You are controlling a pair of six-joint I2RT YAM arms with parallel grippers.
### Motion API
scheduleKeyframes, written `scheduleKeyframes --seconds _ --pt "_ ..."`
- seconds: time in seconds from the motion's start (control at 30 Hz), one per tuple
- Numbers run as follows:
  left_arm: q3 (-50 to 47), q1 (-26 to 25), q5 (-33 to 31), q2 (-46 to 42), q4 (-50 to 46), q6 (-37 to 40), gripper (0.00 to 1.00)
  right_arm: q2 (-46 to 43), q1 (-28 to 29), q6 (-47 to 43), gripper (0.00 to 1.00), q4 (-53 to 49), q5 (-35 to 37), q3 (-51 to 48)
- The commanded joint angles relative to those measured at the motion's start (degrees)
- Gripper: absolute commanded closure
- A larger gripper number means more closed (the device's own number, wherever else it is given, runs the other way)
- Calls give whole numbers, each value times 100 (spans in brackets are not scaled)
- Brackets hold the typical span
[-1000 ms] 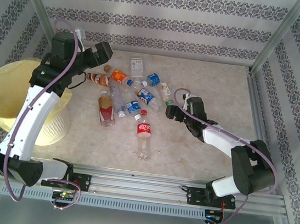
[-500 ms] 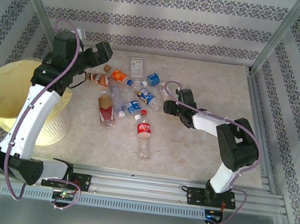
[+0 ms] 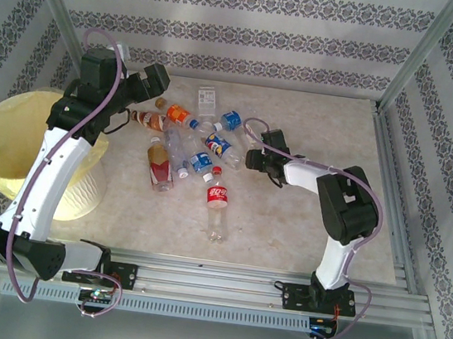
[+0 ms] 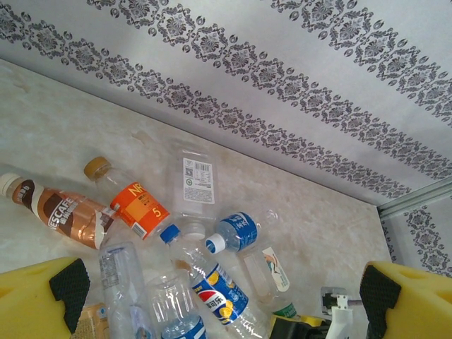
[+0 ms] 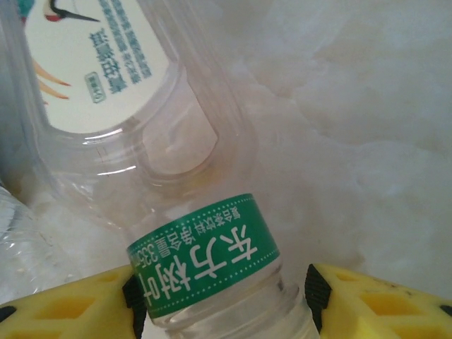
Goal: Put the plastic bottles in the bin
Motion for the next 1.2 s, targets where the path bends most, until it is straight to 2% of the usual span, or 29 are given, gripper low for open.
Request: scheduleKeyframes --seconds 0.0,0.33,0.53,0.73,1.17 --pt "-21 -81 68 -38 -122 185 0 109 91 -40 41 -124 117 151" --pt "-44 -79 290 7 -86 216 0 -171 100 -143 59 -71 61 -19" --pt "-141 -136 892 75 233 289 0 -702 100 -87 66 35 175 -366" --pt "-77 -438 1183 300 470 332 0 -1355 100 16 69 327 318 -918" --pt "174 -1383 1540 1360 998 146 0 -2885 100 -59 70 952 19 -1963"
